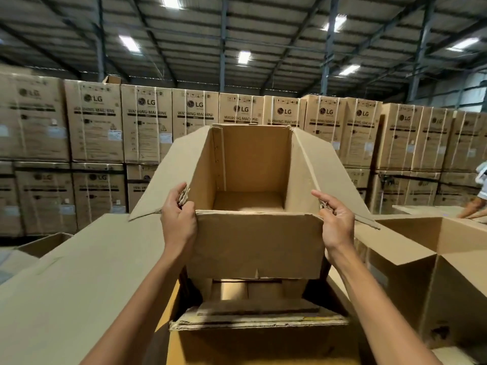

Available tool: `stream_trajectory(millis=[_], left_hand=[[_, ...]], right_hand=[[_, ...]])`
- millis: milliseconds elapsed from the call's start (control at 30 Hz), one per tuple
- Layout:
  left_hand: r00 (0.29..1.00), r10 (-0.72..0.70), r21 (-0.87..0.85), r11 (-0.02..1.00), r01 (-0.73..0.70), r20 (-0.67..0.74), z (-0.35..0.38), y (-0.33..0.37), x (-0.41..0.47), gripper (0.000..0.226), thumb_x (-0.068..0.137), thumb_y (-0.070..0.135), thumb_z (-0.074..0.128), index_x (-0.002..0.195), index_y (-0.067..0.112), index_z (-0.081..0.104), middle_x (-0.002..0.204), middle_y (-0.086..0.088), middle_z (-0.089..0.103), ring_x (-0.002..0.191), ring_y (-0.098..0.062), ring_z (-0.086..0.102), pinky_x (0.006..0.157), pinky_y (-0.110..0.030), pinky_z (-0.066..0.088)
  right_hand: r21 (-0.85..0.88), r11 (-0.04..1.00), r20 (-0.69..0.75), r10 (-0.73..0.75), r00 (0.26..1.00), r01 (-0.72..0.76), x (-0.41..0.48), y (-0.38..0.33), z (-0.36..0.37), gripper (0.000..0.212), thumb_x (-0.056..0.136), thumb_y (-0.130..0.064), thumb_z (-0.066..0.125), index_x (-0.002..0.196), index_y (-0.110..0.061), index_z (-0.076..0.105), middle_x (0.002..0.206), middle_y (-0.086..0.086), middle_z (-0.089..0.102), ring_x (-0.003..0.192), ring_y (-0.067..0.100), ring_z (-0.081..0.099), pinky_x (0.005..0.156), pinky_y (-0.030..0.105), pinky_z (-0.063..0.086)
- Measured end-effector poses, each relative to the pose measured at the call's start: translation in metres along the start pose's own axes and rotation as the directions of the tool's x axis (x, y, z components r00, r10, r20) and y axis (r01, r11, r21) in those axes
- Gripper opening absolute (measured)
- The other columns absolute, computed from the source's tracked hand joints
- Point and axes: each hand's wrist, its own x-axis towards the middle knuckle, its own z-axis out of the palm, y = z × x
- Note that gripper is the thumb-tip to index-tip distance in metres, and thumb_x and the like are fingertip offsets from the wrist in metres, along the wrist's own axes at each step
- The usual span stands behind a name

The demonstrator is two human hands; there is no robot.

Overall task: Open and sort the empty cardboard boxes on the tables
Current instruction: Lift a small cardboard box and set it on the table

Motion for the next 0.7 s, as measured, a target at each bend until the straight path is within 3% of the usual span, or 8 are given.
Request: stream_trajectory(millis=[100, 200, 300, 333, 400, 467, 567, 700], left_hand=[[0.997, -0.076, 0.056, 0.996, 0.076, 0.006, 0.030, -0.029, -0.005, 0.051, 0.093, -0.002, 0.046, 0.142, 0.011, 0.050, 0.139, -0.004, 0.054, 0.122, -0.015, 0.050, 0.105, -0.030, 0.041], [0.982, -0.187, 0.139, 0.973, 0.185, 0.005, 0.046, -0.062, -0.010, 0.053, 0.093, 0.001, 0.046, 0.143, 0.016, 0.050, 0.136, 0.001, 0.054, 0.120, -0.014, 0.050, 0.103, -0.032, 0.041], [0.959, -0.280, 0.175, 0.943, 0.283, -0.042, 0.046, -0.084, -0.002, 0.046, 0.093, 0.004, 0.046, 0.135, 0.016, 0.059, 0.130, -0.002, 0.062, 0.118, -0.020, 0.057, 0.104, -0.043, 0.047], [0.950, -0.307, 0.183, 0.932, 0.311, -0.054, 0.046, -0.087, 0.001, 0.043, 0.094, 0.005, 0.047, 0.133, 0.016, 0.061, 0.127, -0.003, 0.064, 0.117, -0.021, 0.058, 0.104, -0.046, 0.048], [0.941, -0.328, 0.194, 0.921, 0.337, -0.079, 0.047, -0.091, 0.007, 0.039, 0.096, 0.005, 0.048, 0.131, 0.013, 0.063, 0.125, -0.004, 0.065, 0.115, -0.021, 0.058, 0.103, -0.044, 0.049], [0.942, -0.314, 0.199, 0.922, 0.332, -0.116, 0.049, -0.093, 0.009, 0.039, 0.095, 0.002, 0.046, 0.129, 0.011, 0.064, 0.121, -0.003, 0.065, 0.114, -0.021, 0.058, 0.101, -0.041, 0.049], [0.945, -0.292, 0.204, 0.926, 0.318, -0.149, 0.056, -0.102, 0.011, 0.039, 0.094, 0.001, 0.045, 0.122, 0.013, 0.070, 0.116, -0.002, 0.068, 0.110, -0.020, 0.061, 0.099, -0.044, 0.052], [0.959, -0.251, 0.222, 0.935, 0.275, -0.132, 0.075, -0.111, 0.001, 0.039, 0.093, 0.000, 0.046, 0.121, 0.011, 0.071, 0.113, 0.000, 0.070, 0.106, -0.017, 0.063, 0.091, -0.032, 0.052]], right_hand=[[-0.039, 0.992, 0.082, 0.122, 0.989, -0.119, 0.025, 0.039, -0.006, 0.049, 0.094, 0.010, 0.042, 0.104, -0.029, 0.071, 0.113, -0.010, 0.066, 0.123, 0.013, 0.056, 0.098, 0.018, 0.042], [-0.129, 0.965, 0.174, 0.247, 0.953, -0.227, 0.038, 0.075, -0.008, 0.045, 0.097, 0.006, 0.043, 0.108, -0.028, 0.071, 0.104, -0.012, 0.064, 0.125, 0.029, 0.056, 0.102, 0.035, 0.046], [-0.185, 0.951, 0.245, 0.287, 0.926, -0.246, 0.048, 0.088, 0.003, 0.041, 0.097, 0.001, 0.045, 0.112, -0.027, 0.070, 0.106, -0.012, 0.063, 0.119, 0.030, 0.057, 0.095, 0.037, 0.049], [-0.208, 0.947, 0.259, 0.295, 0.920, -0.245, 0.052, 0.089, 0.009, 0.039, 0.097, 0.000, 0.045, 0.114, -0.025, 0.070, 0.108, -0.011, 0.064, 0.116, 0.028, 0.059, 0.088, 0.033, 0.050], [-0.237, 0.941, 0.282, 0.305, 0.910, -0.242, 0.058, 0.091, 0.020, 0.037, 0.097, -0.002, 0.045, 0.115, -0.022, 0.071, 0.104, -0.010, 0.064, 0.113, 0.025, 0.060, 0.082, 0.029, 0.051], [-0.240, 0.940, 0.288, 0.308, 0.907, -0.243, 0.063, 0.093, 0.027, 0.036, 0.096, -0.003, 0.046, 0.114, -0.021, 0.072, 0.096, -0.011, 0.066, 0.114, 0.031, 0.059, 0.091, 0.041, 0.051], [-0.236, 0.939, 0.283, 0.314, 0.906, -0.251, 0.071, 0.102, 0.027, 0.036, 0.095, -0.001, 0.046, 0.111, -0.019, 0.073, 0.101, -0.007, 0.069, 0.114, 0.036, 0.058, 0.095, 0.045, 0.049], [-0.219, 0.930, 0.226, 0.342, 0.912, -0.295, 0.076, 0.126, 0.017, 0.037, 0.092, 0.003, 0.046, 0.101, -0.020, 0.074, 0.109, 0.013, 0.070, 0.110, 0.043, 0.058, 0.091, 0.049, 0.051]])
